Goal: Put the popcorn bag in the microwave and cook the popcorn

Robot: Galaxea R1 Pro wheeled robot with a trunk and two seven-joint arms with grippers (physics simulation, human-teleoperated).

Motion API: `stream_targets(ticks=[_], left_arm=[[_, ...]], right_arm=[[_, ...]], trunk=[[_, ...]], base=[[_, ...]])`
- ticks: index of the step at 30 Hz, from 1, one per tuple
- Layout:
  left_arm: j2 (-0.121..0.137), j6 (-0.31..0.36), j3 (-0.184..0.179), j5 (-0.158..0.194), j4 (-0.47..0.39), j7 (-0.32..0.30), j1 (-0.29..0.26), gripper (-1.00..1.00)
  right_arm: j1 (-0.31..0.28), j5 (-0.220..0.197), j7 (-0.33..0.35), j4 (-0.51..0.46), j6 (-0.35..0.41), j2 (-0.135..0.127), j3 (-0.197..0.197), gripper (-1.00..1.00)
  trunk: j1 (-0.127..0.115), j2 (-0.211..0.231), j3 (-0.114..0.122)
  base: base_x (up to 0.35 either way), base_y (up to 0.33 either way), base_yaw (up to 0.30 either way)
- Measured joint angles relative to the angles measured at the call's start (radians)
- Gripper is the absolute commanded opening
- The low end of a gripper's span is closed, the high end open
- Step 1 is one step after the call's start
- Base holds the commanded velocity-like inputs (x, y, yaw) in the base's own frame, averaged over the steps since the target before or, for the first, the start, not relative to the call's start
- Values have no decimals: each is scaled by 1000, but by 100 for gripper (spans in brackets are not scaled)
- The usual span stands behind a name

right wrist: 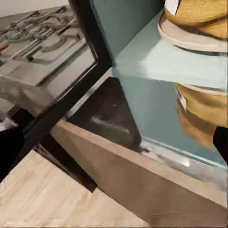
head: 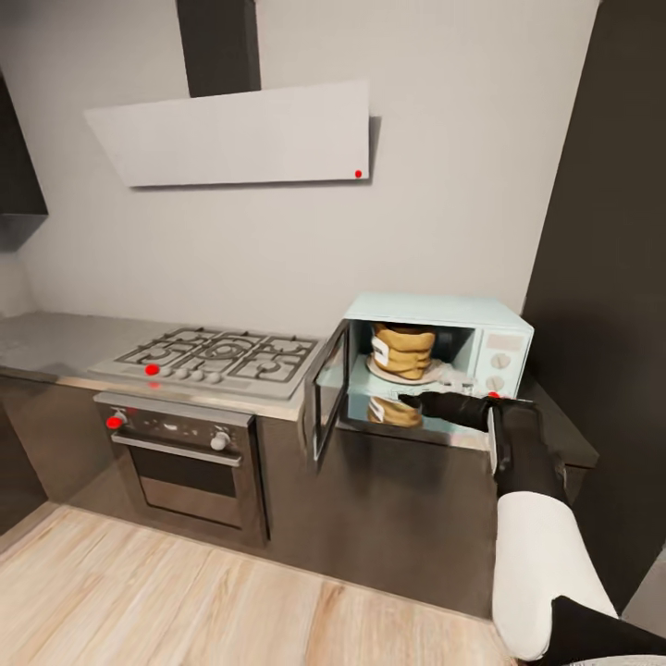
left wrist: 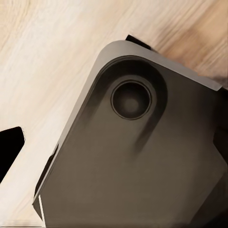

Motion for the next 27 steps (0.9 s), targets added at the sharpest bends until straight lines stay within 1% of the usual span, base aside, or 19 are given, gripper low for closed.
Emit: stream_targets(ticks=[3,4,6,7,8,9,11,13,14,16,17,18,19,21,22,23,24,25,27], left_arm=[[-1,0,0,0,0,0,0,100],[0,0,0,0,0,0,0,100],[0,0,0,0,0,0,0,100],[0,0,0,0,0,0,0,100],[0,0,0,0,0,0,0,100],[0,0,0,0,0,0,0,100],[0,0,0,0,0,0,0,100],[0,0,0,0,0,0,0,100],[0,0,1,1,0,0,0,100],[0,0,1,3,0,0,0,100],[0,0,1,4,0,0,0,100],[0,0,1,4,0,0,0,100],[0,0,1,5,0,0,0,100],[0,0,2,5,0,0,0,100],[0,0,3,7,0,0,0,100],[0,0,3,8,0,0,0,100],[0,0,4,9,0,1,0,100],[0,3,3,8,0,0,0,100],[0,7,2,5,0,0,0,100]], right_arm=[[0,-2,38,-8,100,-40,7,100],[0,-2,45,-9,159,-46,11,100],[0,-2,47,-9,207,-48,28,100],[0,9,47,-6,222,-49,38,100],[0,34,48,0,231,-49,43,100],[1,79,48,4,261,-46,48,100],[1,122,48,14,307,-42,50,100],[13,144,48,40,326,-45,50,100],[34,163,47,55,328,-45,51,100],[106,236,45,82,326,-47,50,100],[148,285,42,94,321,-47,50,100],[199,336,40,126,301,-46,50,100],[236,360,34,175,267,-46,49,100],[267,376,-4,308,189,-46,49,100],[277,378,-129,454,91,-47,46,100],[281,371,-260,655,-12,-48,31,100],[282,362,-350,760,-87,-49,11,100],[283,356,-453,874,-171,-59,-9,100],[294,343,-550,960,-288,-74,-17,100]], trunk=[[0,0,0],[0,0,0],[0,0,0],[0,0,0],[0,0,0],[0,0,0],[0,0,0],[0,0,0],[0,0,0],[0,0,0],[0,0,0],[-1,0,0],[-1,0,0],[-1,0,0],[-1,0,0],[-1,0,0],[-1,0,0],[-1,0,0],[-1,0,0]], base=[[-334,0,0],[-334,0,0],[-334,0,0],[-334,0,0],[-334,0,0],[-334,0,0],[-334,0,0],[-289,0,0],[-129,0,0],[-63,0,0],[-17,0,0],[-9,0,0],[-5,0,0],[-1,0,0],[0,0,0],[0,0,0],[103,0,0],[179,0,0],[253,0,0]])
